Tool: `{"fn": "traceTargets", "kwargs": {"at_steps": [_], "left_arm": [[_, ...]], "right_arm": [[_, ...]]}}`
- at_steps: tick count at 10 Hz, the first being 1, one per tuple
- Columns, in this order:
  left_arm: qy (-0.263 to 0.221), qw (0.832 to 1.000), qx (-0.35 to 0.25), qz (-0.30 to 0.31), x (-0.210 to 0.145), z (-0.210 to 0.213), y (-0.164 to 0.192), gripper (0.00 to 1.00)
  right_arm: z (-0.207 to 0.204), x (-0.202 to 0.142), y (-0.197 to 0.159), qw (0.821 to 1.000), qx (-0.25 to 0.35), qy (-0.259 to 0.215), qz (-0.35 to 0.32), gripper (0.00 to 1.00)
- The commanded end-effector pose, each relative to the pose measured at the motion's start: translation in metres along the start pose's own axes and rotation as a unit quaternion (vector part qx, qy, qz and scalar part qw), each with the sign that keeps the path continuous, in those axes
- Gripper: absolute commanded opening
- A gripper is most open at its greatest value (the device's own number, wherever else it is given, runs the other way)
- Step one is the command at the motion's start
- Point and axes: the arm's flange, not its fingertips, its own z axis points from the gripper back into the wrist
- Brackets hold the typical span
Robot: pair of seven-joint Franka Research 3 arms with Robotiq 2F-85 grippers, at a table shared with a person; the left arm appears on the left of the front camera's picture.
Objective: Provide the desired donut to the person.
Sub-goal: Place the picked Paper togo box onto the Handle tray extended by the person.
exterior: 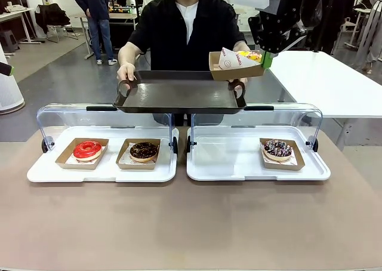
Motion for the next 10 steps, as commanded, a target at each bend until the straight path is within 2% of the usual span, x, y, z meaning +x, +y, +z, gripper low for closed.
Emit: {"fn": "traceTargets", "kwargs": {"at_steps": [1,5,8,10], "left_arm": [[-0.006,1.0,0.0,-0.002,0.002,0.001,-0.001,1.0],[-0.006,1.0,0.0,-0.002,0.002,0.001,-0.001,1.0],[-0.006,1.0,0.0,-0.002,0.002,0.001,-0.001,1.0],[-0.006,1.0,0.0,-0.002,0.002,0.001,-0.001,1.0]], "right_arm": [[-0.005,-0.001,0.004,1.0,0.001,-0.004,-0.011,0.01],[-0.002,-0.002,0.001,1.0,0.003,0.0,-0.002,0.01],[-0.013,-0.031,-0.035,0.998,-0.031,-0.042,-0.018,0.01],[-0.034,-0.047,-0.061,0.997,-0.038,-0.067,0.01,0.01]]}}
